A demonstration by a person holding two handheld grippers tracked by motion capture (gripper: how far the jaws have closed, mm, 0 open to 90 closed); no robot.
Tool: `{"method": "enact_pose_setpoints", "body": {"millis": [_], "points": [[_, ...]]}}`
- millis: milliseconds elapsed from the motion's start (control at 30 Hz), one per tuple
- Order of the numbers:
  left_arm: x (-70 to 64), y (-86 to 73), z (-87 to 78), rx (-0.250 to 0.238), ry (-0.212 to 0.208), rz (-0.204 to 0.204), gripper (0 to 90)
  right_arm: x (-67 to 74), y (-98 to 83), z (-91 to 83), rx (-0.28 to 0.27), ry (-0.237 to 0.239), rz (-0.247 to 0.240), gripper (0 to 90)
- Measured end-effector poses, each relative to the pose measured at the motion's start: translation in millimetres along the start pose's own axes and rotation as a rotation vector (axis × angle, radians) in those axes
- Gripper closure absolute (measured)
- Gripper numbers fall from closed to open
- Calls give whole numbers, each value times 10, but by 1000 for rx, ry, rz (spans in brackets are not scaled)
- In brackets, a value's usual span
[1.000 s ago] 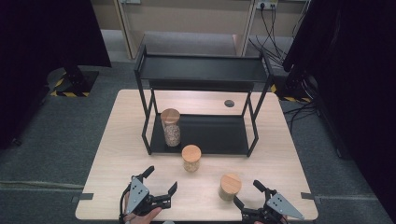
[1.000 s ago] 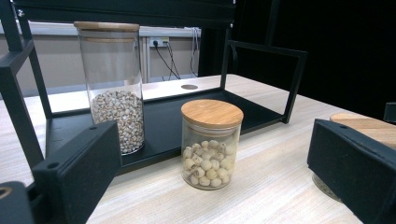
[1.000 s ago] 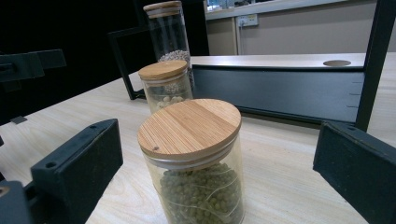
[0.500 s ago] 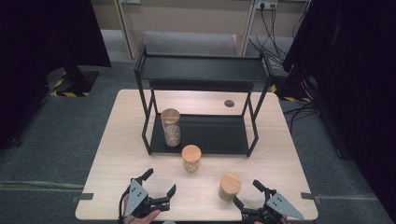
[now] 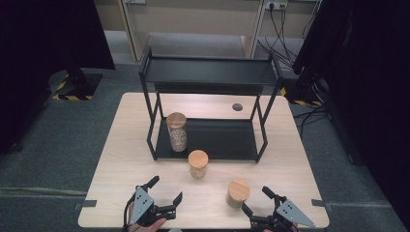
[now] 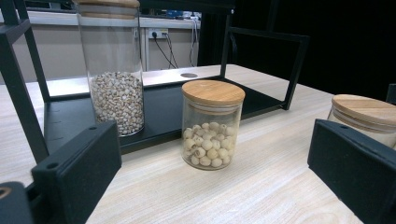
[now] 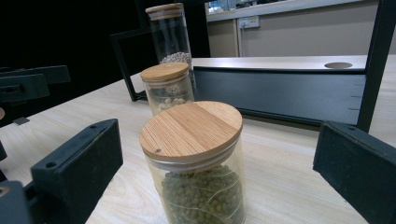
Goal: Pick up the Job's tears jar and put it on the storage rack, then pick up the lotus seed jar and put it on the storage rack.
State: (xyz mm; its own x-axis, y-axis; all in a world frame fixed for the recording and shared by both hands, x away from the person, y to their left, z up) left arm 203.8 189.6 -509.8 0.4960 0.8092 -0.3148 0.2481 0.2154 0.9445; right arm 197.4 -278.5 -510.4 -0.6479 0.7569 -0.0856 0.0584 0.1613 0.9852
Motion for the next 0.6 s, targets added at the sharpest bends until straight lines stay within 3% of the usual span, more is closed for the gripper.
{"method": "enact_pose_setpoints", "body": {"millis": [600], "points": [[-3, -6, -10, 0, 3, 0, 22, -3, 2, 2, 0, 0, -3, 17]]}}
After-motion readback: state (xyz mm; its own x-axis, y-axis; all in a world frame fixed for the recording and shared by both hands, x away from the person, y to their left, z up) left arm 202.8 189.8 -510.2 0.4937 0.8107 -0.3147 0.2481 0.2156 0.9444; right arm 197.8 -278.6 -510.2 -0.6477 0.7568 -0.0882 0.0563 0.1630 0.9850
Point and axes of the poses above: each handheld gripper's, and its own axes: z roughly forward along the jaws, y roughly out of its top, x roughly to its left, the point moved 8 cm from there along z, roughly forward along the jaws, and after that the axes turned 14 degrees about -z, right-handed, at the moved point
